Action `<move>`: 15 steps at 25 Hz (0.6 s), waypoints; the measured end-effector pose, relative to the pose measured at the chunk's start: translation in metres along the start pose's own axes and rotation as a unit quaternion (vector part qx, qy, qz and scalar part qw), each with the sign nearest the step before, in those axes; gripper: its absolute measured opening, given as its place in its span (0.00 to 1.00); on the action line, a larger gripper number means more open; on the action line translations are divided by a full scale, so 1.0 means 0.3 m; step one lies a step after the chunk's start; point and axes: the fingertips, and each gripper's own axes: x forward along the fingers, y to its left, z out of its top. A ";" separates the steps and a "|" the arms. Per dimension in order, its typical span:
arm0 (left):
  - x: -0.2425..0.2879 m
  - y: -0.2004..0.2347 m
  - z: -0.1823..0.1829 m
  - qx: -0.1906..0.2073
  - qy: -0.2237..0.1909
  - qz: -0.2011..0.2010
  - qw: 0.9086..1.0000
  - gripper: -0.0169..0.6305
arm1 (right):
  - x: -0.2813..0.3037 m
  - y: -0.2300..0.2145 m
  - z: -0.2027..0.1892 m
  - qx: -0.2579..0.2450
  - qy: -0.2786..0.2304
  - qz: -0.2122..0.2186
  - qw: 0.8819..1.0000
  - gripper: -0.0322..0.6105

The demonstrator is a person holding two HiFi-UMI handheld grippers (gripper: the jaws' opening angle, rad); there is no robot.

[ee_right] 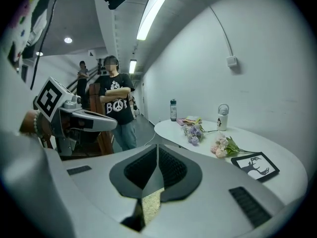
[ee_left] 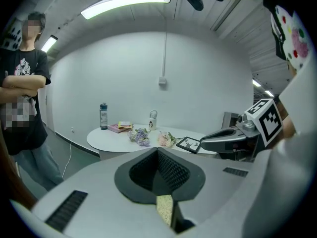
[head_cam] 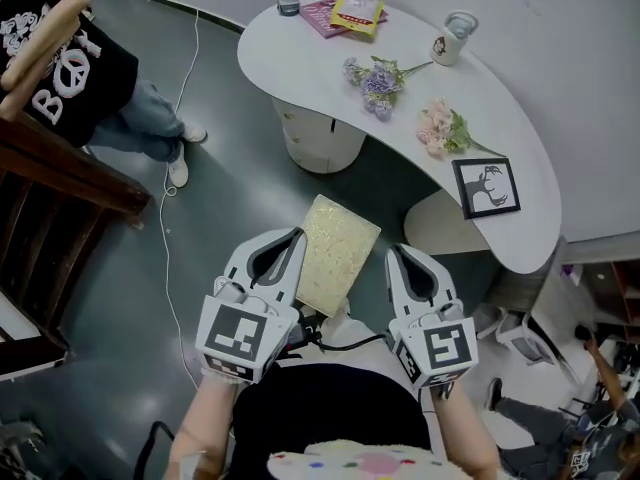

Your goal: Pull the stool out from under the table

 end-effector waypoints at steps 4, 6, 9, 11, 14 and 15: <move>-0.004 -0.011 0.015 0.008 -0.004 -0.001 1.000 0.05 | 0.010 -0.001 0.036 -0.007 -0.009 0.003 1.000 0.11; -0.011 -0.012 0.025 0.009 -0.007 0.002 1.000 0.05 | 0.009 -0.003 0.059 -0.008 -0.015 0.003 1.000 0.11; -0.022 -0.012 0.027 0.012 -0.009 0.005 1.000 0.05 | 0.005 0.006 0.083 -0.011 -0.023 0.011 1.000 0.11; -0.029 -0.007 0.023 0.016 -0.006 0.007 1.000 0.05 | 0.004 0.013 0.092 -0.009 -0.025 0.016 1.000 0.11; -0.038 0.001 0.030 0.012 -0.007 0.012 1.000 0.05 | -0.002 0.016 0.100 -0.005 -0.026 0.019 0.999 0.11; -0.041 0.002 0.037 0.006 -0.012 0.014 1.000 0.05 | -0.005 0.014 0.099 -0.006 -0.026 0.018 0.999 0.11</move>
